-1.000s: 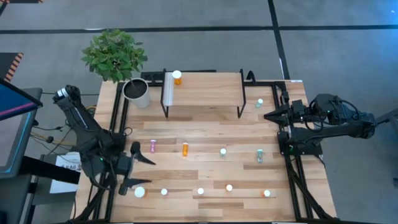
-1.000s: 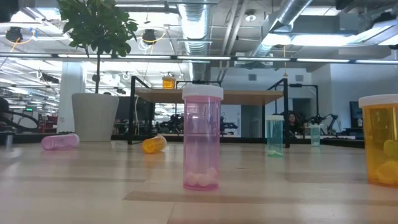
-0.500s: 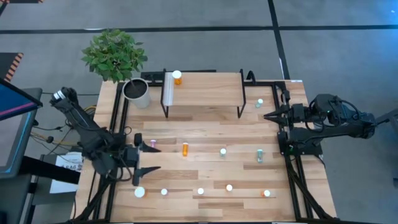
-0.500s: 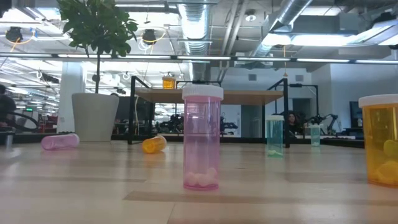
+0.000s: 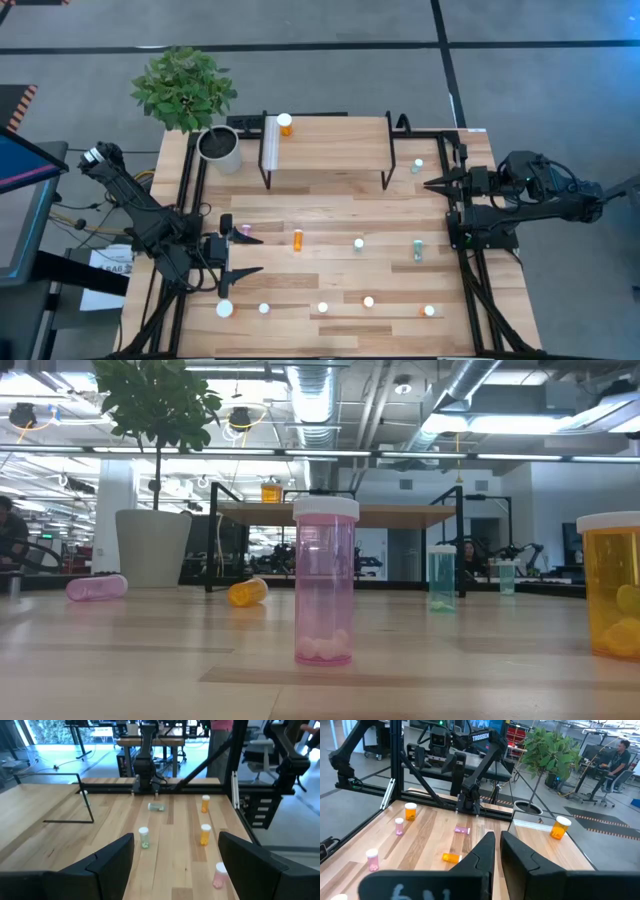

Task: Pick and place medicine bottles onto shelf by color
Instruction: Put the top right green pill bottle on the shelf

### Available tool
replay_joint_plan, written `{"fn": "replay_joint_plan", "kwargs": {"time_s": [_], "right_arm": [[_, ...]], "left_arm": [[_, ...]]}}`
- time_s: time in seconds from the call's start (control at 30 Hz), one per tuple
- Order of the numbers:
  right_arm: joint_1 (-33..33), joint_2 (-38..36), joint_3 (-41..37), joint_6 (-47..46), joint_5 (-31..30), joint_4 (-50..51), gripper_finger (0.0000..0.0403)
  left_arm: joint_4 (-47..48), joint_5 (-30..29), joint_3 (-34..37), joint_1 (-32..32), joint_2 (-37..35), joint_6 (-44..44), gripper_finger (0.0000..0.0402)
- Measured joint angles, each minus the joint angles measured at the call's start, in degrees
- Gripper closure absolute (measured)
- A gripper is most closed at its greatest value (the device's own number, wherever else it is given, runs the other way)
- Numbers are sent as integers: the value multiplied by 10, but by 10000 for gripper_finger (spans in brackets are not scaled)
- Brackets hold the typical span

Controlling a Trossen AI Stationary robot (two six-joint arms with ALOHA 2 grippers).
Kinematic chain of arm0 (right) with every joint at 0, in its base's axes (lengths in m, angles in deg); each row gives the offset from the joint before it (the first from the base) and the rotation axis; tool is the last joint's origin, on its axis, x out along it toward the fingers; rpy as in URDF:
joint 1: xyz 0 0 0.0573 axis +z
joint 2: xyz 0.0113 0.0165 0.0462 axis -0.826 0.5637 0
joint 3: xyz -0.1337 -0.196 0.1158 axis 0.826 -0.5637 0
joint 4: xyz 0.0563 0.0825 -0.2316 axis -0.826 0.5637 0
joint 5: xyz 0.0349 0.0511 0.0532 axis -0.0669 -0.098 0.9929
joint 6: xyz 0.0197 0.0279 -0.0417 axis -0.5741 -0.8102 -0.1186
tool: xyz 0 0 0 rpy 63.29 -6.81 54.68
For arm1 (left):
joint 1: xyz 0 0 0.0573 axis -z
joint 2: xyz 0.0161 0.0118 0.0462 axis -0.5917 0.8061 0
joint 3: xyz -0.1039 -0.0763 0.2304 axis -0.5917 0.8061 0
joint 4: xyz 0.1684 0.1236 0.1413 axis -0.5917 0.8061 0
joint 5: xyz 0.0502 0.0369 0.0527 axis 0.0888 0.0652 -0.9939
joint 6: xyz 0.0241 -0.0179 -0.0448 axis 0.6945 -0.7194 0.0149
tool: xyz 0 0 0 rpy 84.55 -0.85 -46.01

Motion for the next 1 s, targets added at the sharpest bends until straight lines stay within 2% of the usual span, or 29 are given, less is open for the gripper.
{"fn": "replay_joint_plan", "kwargs": {"time_s": [0.3,0.47,0.57,0.7,0.87,1.0], "right_arm": [[0,0,0,-3,0,0,347],[0,0,0,-60,0,-19,347],[1,4,-6,-107,2,-75,347],[1,12,-10,-190,2,-149,347],[1,26,-11,-284,1,-173,347],[2,63,-10,-309,-2,-191,347]], "left_arm": [[-21,0,0,0,-28,15,125],[-32,-1,0,0,-29,23,125],[-35,-1,4,-1,-28,23,125],[-104,6,61,-13,-27,24,125],[-216,43,131,-32,-27,31,125],[-278,48,150,-38,-27,62,125]]}}
